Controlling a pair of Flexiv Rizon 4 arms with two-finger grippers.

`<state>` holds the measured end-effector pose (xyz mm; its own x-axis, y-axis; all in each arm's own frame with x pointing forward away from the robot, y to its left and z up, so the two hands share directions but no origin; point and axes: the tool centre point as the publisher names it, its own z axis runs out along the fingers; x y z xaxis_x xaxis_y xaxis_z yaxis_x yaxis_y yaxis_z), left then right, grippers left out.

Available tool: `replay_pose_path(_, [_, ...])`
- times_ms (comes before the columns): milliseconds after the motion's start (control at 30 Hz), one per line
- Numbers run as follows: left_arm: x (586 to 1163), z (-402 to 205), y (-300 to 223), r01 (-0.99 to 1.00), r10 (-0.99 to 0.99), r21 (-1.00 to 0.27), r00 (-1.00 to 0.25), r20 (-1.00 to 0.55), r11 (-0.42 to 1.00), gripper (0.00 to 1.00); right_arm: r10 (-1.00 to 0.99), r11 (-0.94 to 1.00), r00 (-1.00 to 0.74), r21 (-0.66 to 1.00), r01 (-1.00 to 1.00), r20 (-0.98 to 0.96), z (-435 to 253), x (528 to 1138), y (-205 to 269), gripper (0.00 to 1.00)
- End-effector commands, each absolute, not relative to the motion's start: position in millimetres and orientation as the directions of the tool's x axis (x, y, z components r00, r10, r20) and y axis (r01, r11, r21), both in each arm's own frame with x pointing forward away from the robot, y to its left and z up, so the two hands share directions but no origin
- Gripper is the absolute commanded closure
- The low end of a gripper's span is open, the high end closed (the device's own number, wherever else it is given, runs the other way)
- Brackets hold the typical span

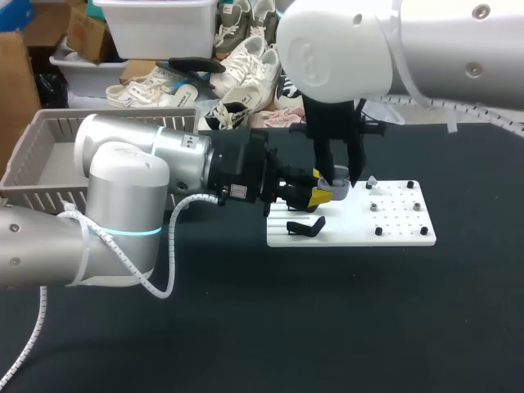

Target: Pick up each earbud case from the left stands, insert the matching earbuds, close the lid, and place the case in the box.

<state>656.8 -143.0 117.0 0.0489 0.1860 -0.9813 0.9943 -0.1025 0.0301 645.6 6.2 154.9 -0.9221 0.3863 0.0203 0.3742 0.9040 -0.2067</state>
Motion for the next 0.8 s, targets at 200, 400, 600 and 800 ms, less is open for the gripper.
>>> replay_pose_path(200, [658,117,-143,0.994,0.185,0.03,0.049,-0.981,-0.104,1.0,0.382,0.912,-0.924,-0.162,0.377,0.0,166,641,8,0.67])
replay_pose_path(400, [658,117,-143,0.994,0.185,0.03,0.049,-0.981,-0.104,1.0,0.382,0.914,-0.924,-0.141,0.381,-0.018,172,638,10,0.67])
replay_pose_path(600, [658,117,-143,0.994,0.185,0.03,0.049,-0.981,-0.104,1.0,0.376,0.919,-0.926,-0.121,0.375,-0.015,176,635,14,0.67])
replay_pose_path(800, [658,117,-143,0.994,0.185,0.03,0.049,-0.981,-0.104,1.0,0.364,0.926,-0.931,-0.102,0.364,-0.014,179,634,19,0.68])
